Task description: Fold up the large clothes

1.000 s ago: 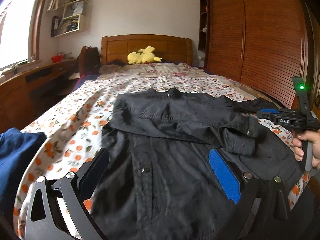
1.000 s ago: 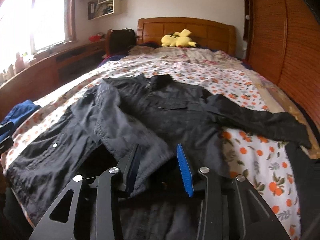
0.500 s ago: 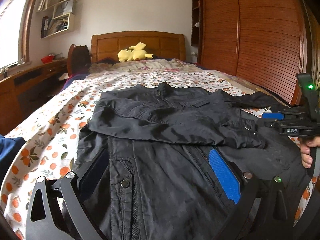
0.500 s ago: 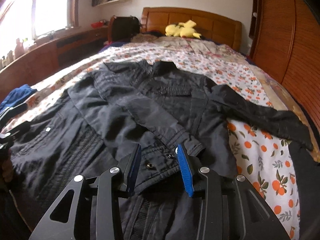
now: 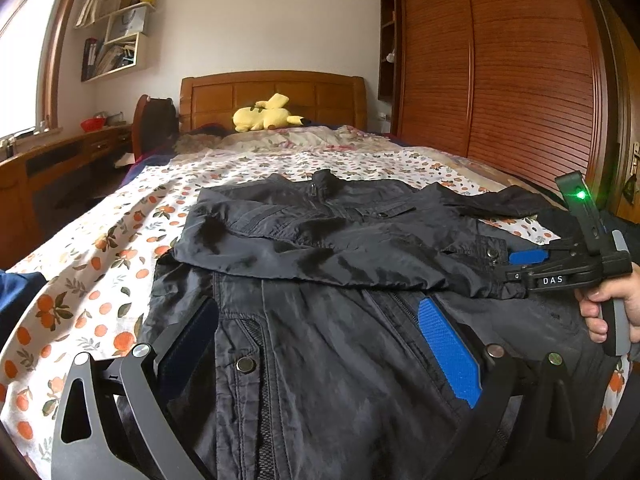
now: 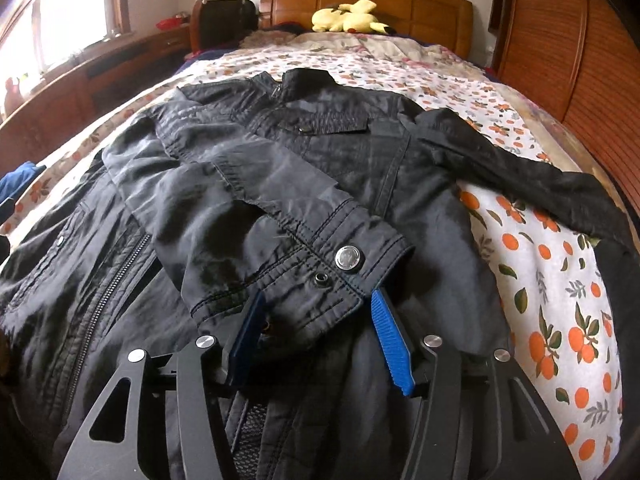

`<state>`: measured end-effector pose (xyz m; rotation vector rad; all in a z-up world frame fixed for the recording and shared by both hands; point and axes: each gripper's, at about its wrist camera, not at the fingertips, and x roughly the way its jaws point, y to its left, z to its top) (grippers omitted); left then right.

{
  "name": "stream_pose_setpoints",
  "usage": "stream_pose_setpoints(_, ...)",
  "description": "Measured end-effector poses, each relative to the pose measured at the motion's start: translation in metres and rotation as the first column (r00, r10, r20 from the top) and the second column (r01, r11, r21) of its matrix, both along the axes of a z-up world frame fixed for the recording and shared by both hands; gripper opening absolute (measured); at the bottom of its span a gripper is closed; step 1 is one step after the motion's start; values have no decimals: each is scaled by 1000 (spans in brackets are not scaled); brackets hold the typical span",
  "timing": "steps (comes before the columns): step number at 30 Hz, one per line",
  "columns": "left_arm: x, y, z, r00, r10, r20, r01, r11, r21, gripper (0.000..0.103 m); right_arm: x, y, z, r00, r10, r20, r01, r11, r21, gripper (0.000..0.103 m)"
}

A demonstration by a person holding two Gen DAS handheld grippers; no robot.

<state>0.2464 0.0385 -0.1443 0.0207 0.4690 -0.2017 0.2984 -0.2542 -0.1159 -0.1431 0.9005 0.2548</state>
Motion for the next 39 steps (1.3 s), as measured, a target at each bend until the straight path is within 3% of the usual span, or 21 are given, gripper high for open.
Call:
stream_pose_setpoints(5,-2,-2,-2,1000,0,5,-1,1000,15,101,1,4,-2,1000,8,-22,-8,1000,6,42)
stream_pose_setpoints(6,-2,-1,-3,1000,0,5,0,1000,15,101,1,5,-2,1000,14,-25,-14,1000,5,36)
stream_pose_setpoints(7,-1,-2,-2,1000,0,4,0,1000,13,101,1,6,-2,999,19,-27,-19,1000,3,19)
stream_pose_setpoints(9,-1,-1,-3,1000,0,2,0,1000,10,101,1,8,-2,999,21,-27,-21,1000,-5,13)
stream_pose_setpoints(16,0,2,-4,1000,-1,-6,1,1000,-7,101,-11,1,24,998,-11,67,10,1000,10,8)
stream_pose_setpoints(19,1,5,-4,1000,-3,-7,3,1000,-13,101,-18,-7,42,993,-32,113,31,999,10,9)
stream_pose_setpoints(21,2,5,-4,1000,-4,-10,4,1000,-11,101,-16,-10,43,995,-31,98,30,999,12,10)
stream_pose_setpoints(25,3,5,-6,1000,-4,-12,4,1000,-3,101,-16,-15,48,993,-29,116,30,1000,-1,34)
stream_pose_setpoints(36,3,5,-6,1000,-3,-11,3,1000,-2,101,16,-62,65,988,-102,118,99,995,27,43)
stream_pose_setpoints(39,3,5,-6,1000,-3,-10,3,1000,-3,101,33,-77,65,983,-142,117,140,990,29,50)
